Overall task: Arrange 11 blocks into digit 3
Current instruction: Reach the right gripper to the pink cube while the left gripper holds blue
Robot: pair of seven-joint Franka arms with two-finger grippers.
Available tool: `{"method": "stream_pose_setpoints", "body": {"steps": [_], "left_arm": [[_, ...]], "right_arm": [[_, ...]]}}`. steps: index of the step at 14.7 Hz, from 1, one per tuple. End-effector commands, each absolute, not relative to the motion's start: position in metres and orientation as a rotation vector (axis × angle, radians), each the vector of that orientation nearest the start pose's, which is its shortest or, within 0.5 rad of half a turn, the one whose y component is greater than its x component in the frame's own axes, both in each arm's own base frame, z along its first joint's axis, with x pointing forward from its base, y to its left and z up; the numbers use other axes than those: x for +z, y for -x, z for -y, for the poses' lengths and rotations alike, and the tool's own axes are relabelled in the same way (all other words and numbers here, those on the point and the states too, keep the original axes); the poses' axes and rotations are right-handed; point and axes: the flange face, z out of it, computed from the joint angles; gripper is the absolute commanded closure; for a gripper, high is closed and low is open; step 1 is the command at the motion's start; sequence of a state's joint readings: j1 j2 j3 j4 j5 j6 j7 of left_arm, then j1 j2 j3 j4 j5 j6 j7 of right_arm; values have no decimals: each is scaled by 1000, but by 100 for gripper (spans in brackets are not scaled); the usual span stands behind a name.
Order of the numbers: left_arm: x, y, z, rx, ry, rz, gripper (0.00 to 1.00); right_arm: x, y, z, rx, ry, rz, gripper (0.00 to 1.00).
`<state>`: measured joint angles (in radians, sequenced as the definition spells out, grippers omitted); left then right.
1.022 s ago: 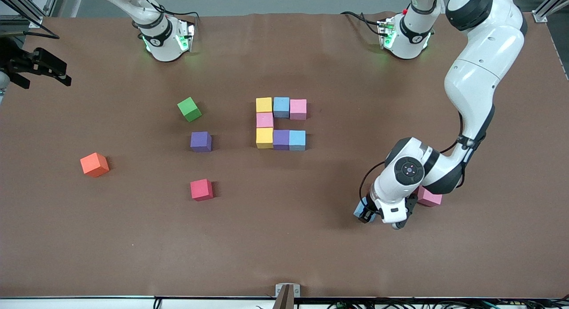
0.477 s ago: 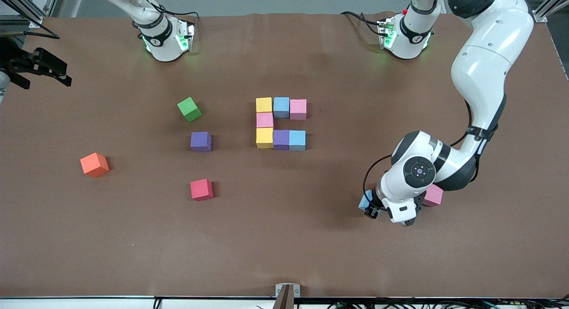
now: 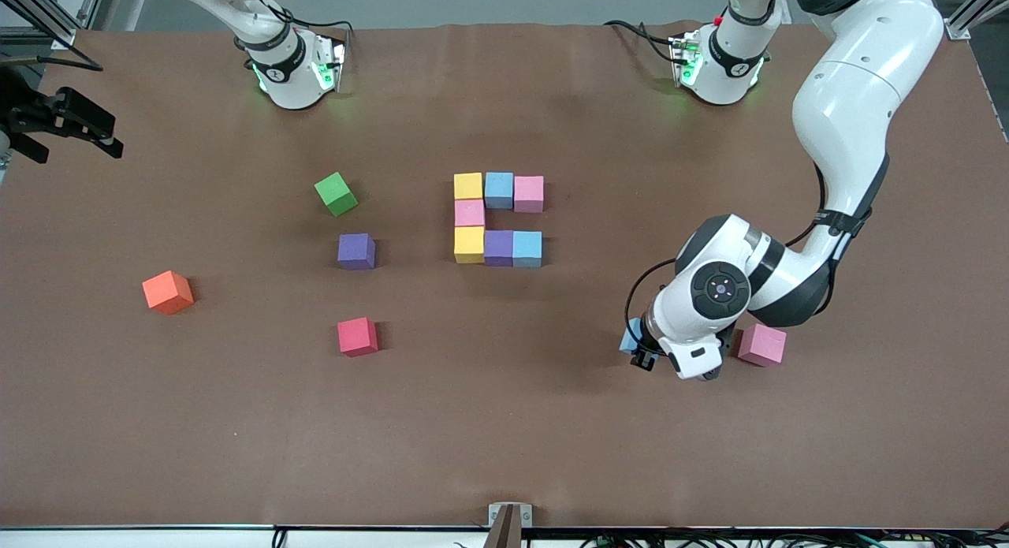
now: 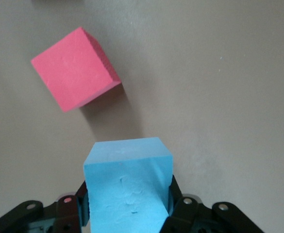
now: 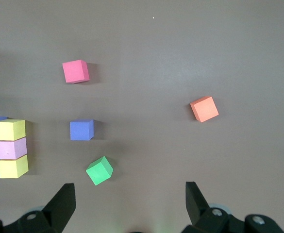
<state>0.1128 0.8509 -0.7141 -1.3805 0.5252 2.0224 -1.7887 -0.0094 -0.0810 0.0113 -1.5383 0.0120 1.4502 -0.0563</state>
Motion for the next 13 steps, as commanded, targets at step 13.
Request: {"method": "stream_pose_setpoints", "body": {"steps": [13], "left_arm": [[295,-664,284,79,2644,1698,69]], "right_arm": [[520,-602,48,277,3117,-21,0]]}}
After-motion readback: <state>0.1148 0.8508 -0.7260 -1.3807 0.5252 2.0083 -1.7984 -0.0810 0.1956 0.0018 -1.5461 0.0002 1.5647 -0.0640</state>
